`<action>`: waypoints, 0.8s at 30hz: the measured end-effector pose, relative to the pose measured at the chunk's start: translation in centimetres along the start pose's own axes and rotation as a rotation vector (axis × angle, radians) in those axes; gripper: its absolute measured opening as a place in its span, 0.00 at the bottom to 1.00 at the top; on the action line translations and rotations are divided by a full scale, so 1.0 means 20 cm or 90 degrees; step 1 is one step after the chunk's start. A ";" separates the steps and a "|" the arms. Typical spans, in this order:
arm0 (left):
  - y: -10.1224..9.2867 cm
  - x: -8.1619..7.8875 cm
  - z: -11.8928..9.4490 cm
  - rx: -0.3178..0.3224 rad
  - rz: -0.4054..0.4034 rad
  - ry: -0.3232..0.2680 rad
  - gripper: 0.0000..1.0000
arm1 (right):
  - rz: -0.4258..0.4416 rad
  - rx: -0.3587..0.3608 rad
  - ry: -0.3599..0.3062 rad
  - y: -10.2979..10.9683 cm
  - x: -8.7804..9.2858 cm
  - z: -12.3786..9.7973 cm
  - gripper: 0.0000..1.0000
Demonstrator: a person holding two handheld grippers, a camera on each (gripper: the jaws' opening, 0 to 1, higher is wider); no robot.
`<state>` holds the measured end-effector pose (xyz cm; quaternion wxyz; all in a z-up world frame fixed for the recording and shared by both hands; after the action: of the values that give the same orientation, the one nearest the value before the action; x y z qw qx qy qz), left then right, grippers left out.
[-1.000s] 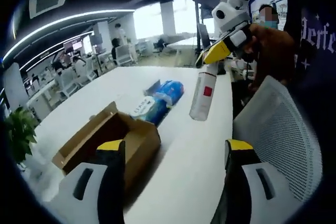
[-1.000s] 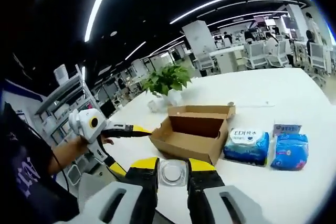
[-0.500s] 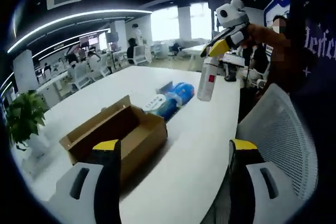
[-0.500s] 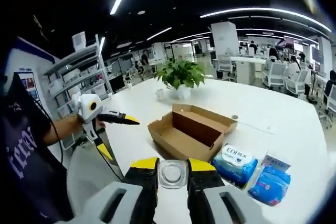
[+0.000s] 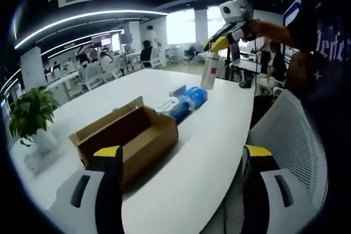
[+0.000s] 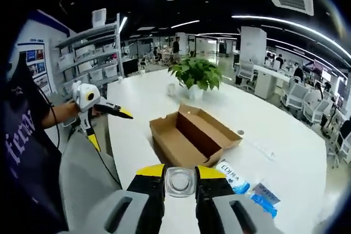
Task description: Operate the shoe box by opening the lid, removing the specified soft item, and placing it in the target area until the item is outside and the box remains undamaged.
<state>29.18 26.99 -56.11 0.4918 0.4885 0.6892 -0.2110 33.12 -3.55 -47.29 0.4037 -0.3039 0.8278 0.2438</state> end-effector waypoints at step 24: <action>-0.05 0.08 -0.14 -0.056 -0.057 -0.008 0.91 | -0.187 -0.057 0.023 -0.28 -0.22 0.16 0.16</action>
<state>27.02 29.50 -56.60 0.5075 0.4338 0.7157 -0.2051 40.88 -4.07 -46.42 0.4060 -0.4436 0.7699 0.2136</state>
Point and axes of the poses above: the point that each gripper's makers call its tool centre point, and the gripper's own axes: z roughly forward along the fingers, y roughly to its left, x roughly out of its underside, the point moved 7 cm from there along -z, roughly backward along the fingers, and after that the axes turned 10 degrees about z, right-handed, at the moved point
